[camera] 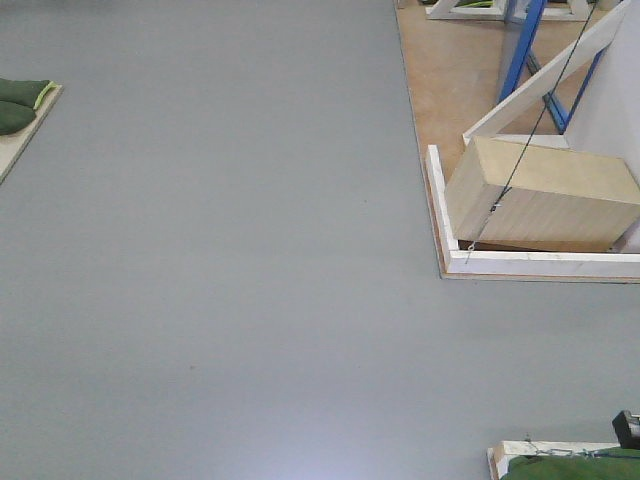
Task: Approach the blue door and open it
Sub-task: 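Drive the base forward along the wooden platform toward the blue door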
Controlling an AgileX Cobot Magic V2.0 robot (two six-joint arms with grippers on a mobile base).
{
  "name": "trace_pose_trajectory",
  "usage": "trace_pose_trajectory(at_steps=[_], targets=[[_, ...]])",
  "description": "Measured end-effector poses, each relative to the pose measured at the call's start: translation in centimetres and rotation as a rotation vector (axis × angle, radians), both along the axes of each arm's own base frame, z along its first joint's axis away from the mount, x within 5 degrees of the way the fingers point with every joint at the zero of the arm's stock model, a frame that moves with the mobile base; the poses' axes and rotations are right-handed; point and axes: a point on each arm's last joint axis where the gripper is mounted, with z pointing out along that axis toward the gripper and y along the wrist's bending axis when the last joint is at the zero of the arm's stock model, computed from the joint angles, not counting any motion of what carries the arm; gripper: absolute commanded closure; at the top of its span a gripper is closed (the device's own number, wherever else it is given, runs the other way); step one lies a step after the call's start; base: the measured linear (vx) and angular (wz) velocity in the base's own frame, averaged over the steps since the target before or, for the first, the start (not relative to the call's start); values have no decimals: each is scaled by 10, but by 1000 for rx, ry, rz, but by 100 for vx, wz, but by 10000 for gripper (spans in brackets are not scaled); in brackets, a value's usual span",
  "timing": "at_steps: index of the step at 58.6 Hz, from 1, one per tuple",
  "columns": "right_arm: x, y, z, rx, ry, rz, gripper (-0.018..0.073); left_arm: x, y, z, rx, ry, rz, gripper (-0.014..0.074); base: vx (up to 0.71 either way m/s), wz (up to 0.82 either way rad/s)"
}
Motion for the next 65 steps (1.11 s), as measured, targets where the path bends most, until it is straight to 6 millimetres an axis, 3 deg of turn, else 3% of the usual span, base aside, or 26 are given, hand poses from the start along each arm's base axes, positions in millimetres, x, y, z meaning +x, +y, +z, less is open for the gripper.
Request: trace_pose_trajectory(at_steps=[65], targets=[[0,0,0,0,0,0,561,0,0,0,0,0,0,524,8,-1]])
